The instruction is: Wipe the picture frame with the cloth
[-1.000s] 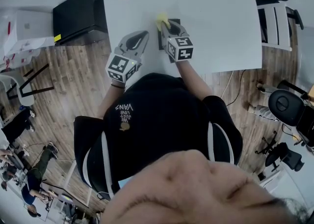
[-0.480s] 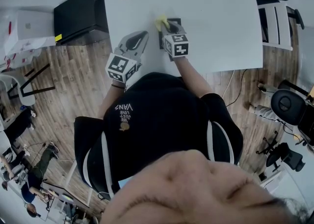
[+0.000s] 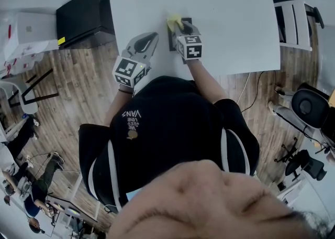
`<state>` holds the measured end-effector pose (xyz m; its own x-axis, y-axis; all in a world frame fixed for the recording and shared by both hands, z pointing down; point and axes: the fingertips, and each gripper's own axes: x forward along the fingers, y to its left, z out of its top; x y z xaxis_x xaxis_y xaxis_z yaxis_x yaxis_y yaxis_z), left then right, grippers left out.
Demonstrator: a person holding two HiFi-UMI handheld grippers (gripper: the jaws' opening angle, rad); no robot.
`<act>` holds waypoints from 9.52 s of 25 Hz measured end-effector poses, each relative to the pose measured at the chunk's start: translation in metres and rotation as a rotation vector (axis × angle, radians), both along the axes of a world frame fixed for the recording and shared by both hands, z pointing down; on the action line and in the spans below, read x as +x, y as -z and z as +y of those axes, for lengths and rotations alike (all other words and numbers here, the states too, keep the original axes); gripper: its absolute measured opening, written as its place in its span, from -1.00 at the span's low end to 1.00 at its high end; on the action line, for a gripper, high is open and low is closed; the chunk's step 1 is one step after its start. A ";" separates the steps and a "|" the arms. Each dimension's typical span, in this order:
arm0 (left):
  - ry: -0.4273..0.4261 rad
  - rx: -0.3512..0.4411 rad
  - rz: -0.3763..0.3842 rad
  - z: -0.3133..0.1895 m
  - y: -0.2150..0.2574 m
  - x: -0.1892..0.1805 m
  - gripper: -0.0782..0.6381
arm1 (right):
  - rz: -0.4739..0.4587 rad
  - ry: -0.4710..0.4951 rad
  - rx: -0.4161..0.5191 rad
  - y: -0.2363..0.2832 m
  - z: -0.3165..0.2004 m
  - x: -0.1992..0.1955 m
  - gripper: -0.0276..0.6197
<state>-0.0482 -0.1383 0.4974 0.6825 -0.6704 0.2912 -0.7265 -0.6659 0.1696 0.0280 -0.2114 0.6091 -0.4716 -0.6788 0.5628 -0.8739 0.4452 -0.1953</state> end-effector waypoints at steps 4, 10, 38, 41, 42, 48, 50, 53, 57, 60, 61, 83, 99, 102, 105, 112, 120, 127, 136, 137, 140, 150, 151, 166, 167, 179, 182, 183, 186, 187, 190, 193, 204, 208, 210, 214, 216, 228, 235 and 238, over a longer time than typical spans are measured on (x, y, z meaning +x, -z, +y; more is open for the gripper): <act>-0.005 -0.002 0.000 0.000 -0.002 0.002 -0.73 | 0.021 -0.036 0.001 -0.001 -0.001 0.016 -0.76; -0.024 -0.001 0.005 0.003 -0.001 0.008 -0.73 | 0.042 -0.087 0.004 0.000 -0.001 0.039 -0.76; -0.047 -0.002 0.005 0.012 0.000 0.017 -0.73 | -0.047 -0.175 0.059 0.035 0.012 0.069 -0.76; -0.043 0.002 0.008 0.014 0.001 0.017 -0.73 | -0.088 -0.125 0.057 0.040 0.018 0.044 -0.76; -0.041 0.002 0.008 0.015 0.001 0.016 -0.73 | -0.093 -0.107 0.053 0.040 0.021 0.035 -0.76; -0.028 -0.002 0.010 0.018 0.002 0.011 -0.73 | -0.089 -0.011 0.019 0.029 0.033 -0.006 -0.76; -0.025 -0.004 0.009 0.019 0.002 0.011 -0.73 | -0.085 0.008 0.006 0.024 0.036 -0.014 -0.76; -0.021 -0.005 0.007 0.019 0.001 0.011 -0.73 | -0.080 0.028 -0.017 0.016 0.039 -0.020 -0.76; -0.020 -0.007 0.001 0.019 -0.001 0.009 -0.73 | -0.070 0.027 -0.032 0.007 0.039 -0.020 -0.76; -0.020 -0.010 0.000 0.021 -0.003 0.009 -0.73 | -0.060 0.024 -0.034 0.004 0.039 -0.018 -0.76; -0.020 -0.010 0.001 0.021 -0.003 0.009 -0.73 | -0.057 0.024 -0.034 0.004 0.039 -0.018 -0.76; -0.047 -0.018 0.009 0.023 -0.007 0.018 -0.73 | -0.020 -0.129 -0.037 -0.001 0.033 0.044 -0.76; -0.075 -0.025 0.021 0.021 -0.007 0.031 -0.73 | 0.004 -0.226 -0.029 0.001 0.031 0.090 -0.76; -0.078 -0.023 0.021 0.021 -0.006 0.032 -0.73 | 0.006 -0.240 -0.025 0.003 0.030 0.096 -0.76; -0.079 -0.024 0.023 0.022 -0.006 0.030 -0.73 | 0.006 -0.252 -0.020 0.006 0.031 0.097 -0.76; -0.079 -0.024 0.021 0.020 -0.007 0.030 -0.73 | -0.022 -0.248 0.015 0.020 0.030 0.091 -0.76; -0.060 -0.029 0.021 0.021 -0.007 0.023 -0.73 | -0.077 -0.138 0.009 0.026 0.034 0.038 -0.76; -0.037 -0.034 0.020 0.023 -0.010 0.011 -0.73 | -0.102 -0.046 -0.020 0.020 0.046 -0.007 -0.76; -0.030 -0.041 0.016 0.026 -0.013 0.005 -0.73 | -0.100 -0.013 -0.047 0.007 0.055 -0.025 -0.76; -0.030 -0.042 0.015 0.027 -0.013 0.004 -0.73 | -0.095 -0.011 -0.049 0.006 0.056 -0.025 -0.76; -0.028 -0.042 0.014 0.028 -0.012 0.003 -0.73 | -0.076 -0.008 -0.043 0.004 0.058 -0.025 -0.76; -0.042 -0.037 0.021 0.029 -0.011 0.006 -0.73 | -0.028 -0.015 -0.036 0.000 0.061 -0.014 -0.76; -0.043 -0.037 0.020 0.029 -0.011 0.006 -0.73 | -0.026 -0.020 -0.034 0.000 0.061 -0.012 -0.76; -0.061 -0.037 0.018 0.033 -0.011 0.013 -0.73 | 0.005 -0.158 -0.036 -0.006 0.062 0.044 -0.76; -0.064 -0.038 0.017 0.033 -0.012 0.013 -0.73 | 0.007 -0.166 -0.036 -0.007 0.062 0.047 -0.76; -0.093 -0.040 0.016 0.033 -0.013 0.022 -0.73 | 0.029 -0.258 -0.025 -0.006 0.061 0.090 -0.76; -0.094 -0.039 0.014 0.034 -0.012 0.022 -0.73 | 0.028 -0.278 -0.020 -0.004 0.060 0.096 -0.76; -0.094 -0.039 0.013 0.034 -0.012 0.022 -0.73 | 0.028 -0.284 -0.019 -0.003 0.060 0.098 -0.76; -0.093 -0.042 0.015 0.033 -0.011 0.023 -0.73 | 0.030 -0.298 -0.017 -0.002 0.059 0.105 -0.76; -0.091 -0.043 0.018 0.033 -0.011 0.024 -0.73 | 0.030 -0.303 -0.017 -0.002 0.059 0.107 -0.76; -0.092 -0.044 0.021 0.033 -0.010 0.024 -0.73 | 0.031 -0.315 -0.015 -0.001 0.060 0.110 -0.76; -0.097 -0.041 0.018 0.034 -0.010 0.022 -0.73 | 0.032 -0.324 -0.012 0.001 0.060 0.112 -0.76; -0.096 -0.040 0.019 0.036 -0.011 0.020 -0.73 | -0.070 -0.290 0.012 0.022 0.062 0.082 -0.76; -0.085 -0.041 0.021 0.034 -0.011 0.020 -0.73 | -0.126 -0.238 0.005 0.027 0.061 0.059 -0.76; -0.080 -0.041 0.021 0.034 -0.010 0.019 -0.73 | -0.137 -0.209 -0.002 0.026 0.063 0.048 -0.76; -0.068 -0.041 0.020 0.038 -0.009 0.011 -0.73 | -0.143 -0.159 -0.005 0.028 0.069 0.023 -0.76; -0.065 -0.042 0.021 0.040 -0.009 0.009 -0.73 | -0.146 -0.140 -0.003 0.029 0.071 0.014 -0.76; -0.066 -0.051 0.030 0.052 -0.012 -0.003 -0.73 | -0.154 -0.089 -0.005 0.030 0.088 -0.021 -0.76; -0.074 -0.047 0.032 0.059 -0.013 -0.009 -0.73 | -0.111 -0.082 -0.021 0.013 0.096 -0.027 -0.76; -0.075 -0.046 0.034 0.066 -0.010 -0.015 -0.73 | -0.085 -0.079 -0.029 0.010 0.104 -0.031 -0.76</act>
